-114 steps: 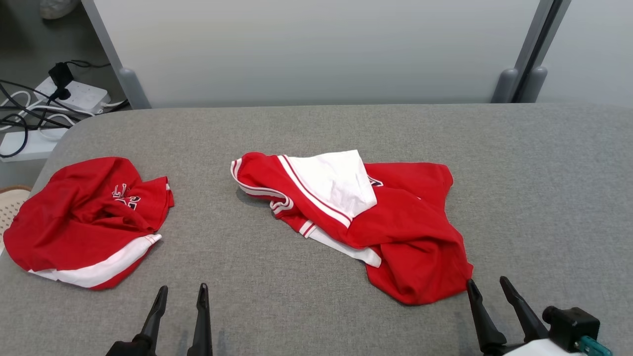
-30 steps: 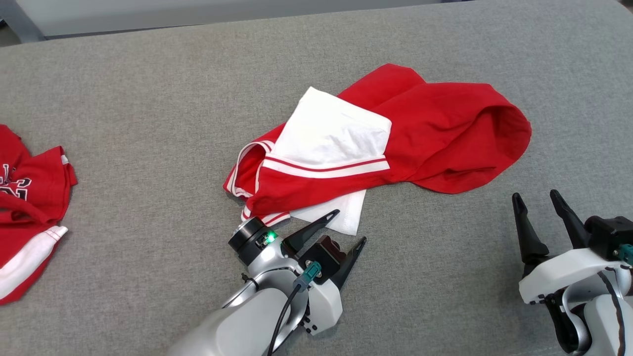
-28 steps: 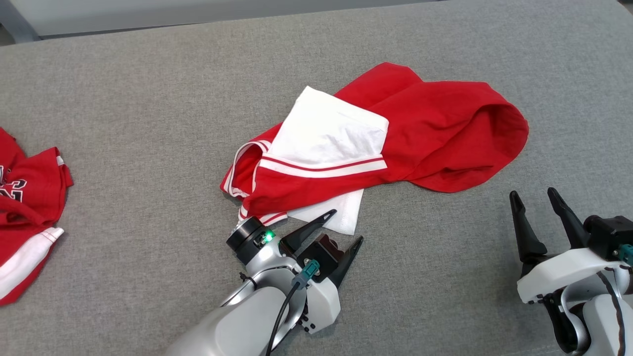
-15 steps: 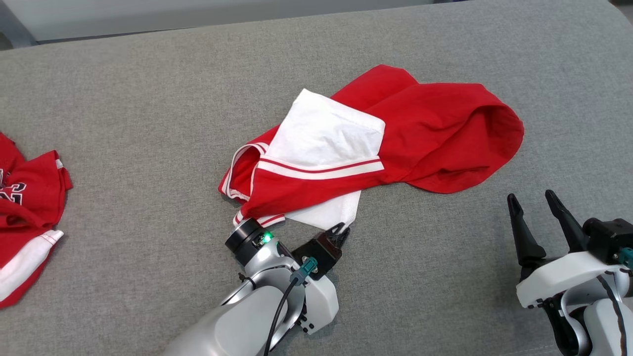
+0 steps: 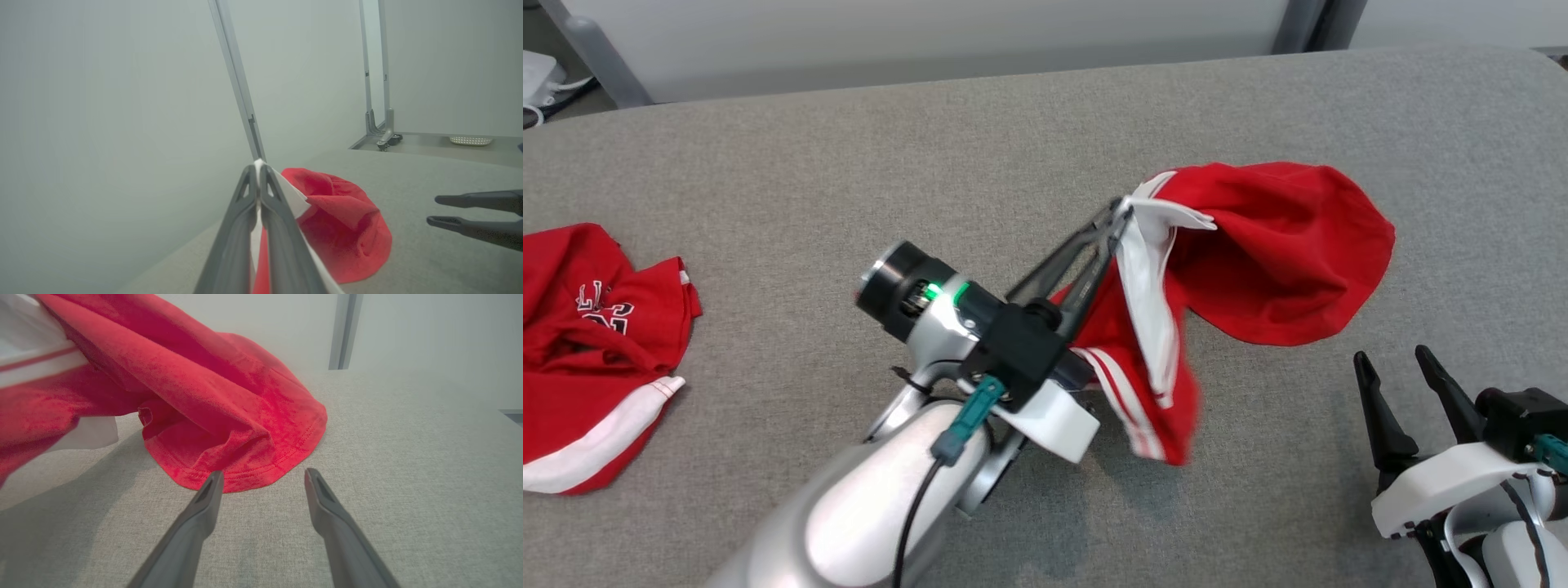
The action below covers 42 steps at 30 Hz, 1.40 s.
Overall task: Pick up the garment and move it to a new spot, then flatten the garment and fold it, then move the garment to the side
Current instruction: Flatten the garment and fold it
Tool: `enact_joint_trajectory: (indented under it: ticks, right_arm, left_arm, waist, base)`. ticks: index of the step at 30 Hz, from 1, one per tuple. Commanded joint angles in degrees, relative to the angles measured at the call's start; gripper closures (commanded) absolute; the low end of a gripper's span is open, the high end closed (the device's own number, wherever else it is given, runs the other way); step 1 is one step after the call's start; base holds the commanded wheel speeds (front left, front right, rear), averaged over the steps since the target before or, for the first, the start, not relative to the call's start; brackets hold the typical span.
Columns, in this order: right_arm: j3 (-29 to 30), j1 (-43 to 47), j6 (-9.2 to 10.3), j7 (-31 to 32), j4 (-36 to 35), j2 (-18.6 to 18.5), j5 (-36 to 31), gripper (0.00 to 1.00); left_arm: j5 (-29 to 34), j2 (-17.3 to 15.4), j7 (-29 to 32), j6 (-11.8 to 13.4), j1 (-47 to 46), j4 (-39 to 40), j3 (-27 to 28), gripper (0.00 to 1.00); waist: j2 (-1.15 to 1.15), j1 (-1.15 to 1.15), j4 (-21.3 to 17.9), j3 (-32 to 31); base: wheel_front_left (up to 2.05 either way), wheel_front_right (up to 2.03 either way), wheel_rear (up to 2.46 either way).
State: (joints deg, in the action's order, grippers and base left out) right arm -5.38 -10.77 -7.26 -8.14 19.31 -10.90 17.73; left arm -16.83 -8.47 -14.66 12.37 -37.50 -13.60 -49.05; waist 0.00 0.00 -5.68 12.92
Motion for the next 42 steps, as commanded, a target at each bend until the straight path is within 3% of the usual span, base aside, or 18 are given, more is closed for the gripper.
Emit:
enact_joint_trajectory:
  ticks: [1,6,11,18,27,33,42]
  right_arm:
    - [-0.9,0.9,-0.23,0.1,-1.2,-0.5,0.4,0.0]
    - [-1.4,1.7,-0.23,0.2,-1.0,-0.2,0.6,0.0]
    - [-1.9,2.1,-0.23,0.4,-1.2,-0.1,0.8,0.0]
    - [-3.0,1.7,-0.23,0.1,-1.6,0.0,1.1,0.0]
    - [-9.3,-2.0,-0.23,-0.6,0.7,0.0,4.0,0.0]
    - [-17.3,-5.7,-0.23,-1.2,3.7,-1.1,7.4,0.0]
    - [-25.2,-9.8,-0.23,-1.8,9.7,-3.2,9.3,0.0]
  left_arm:
    - [1.6,-2.3,-0.3,1.6,0.1,5.1,3.7,1.0]
    - [4.8,-9.4,-0.3,3.9,3.8,18.2,9.2,1.0]
    - [3.5,-15.7,1.4,0.4,7.8,22.4,8.2,1.0]
    - [6.7,-21.2,0.2,4.4,10.4,28.9,12.5,1.0]
    - [10.3,-27.5,-0.3,1.9,12.1,35.1,12.5,1.0]
    - [9.0,-29.0,-0.3,2.2,13.9,35.2,13.9,1.0]
    - [9.5,-27.1,-0.3,1.4,13.0,36.0,13.1,1.0]
  waist:
    - [0.0,0.0,0.7,-1.1]
    - [0.0,0.0,1.2,-2.5]
    - [0.0,0.0,1.5,-2.6]
    - [0.0,0.0,2.3,-1.6]
    - [0.0,0.0,3.3,-0.7]
    - [0.0,0.0,4.4,0.1]
    - [0.0,0.0,6.4,1.2]
  base:
    - [0.0,0.0,0.0]
    - [0.0,0.0,0.0]
    - [0.0,0.0,0.0]
    - [0.0,0.0,0.0]
    - [0.0,0.0,0.0]
    - [0.0,0.0,0.0]
    - [0.0,0.0,0.0]
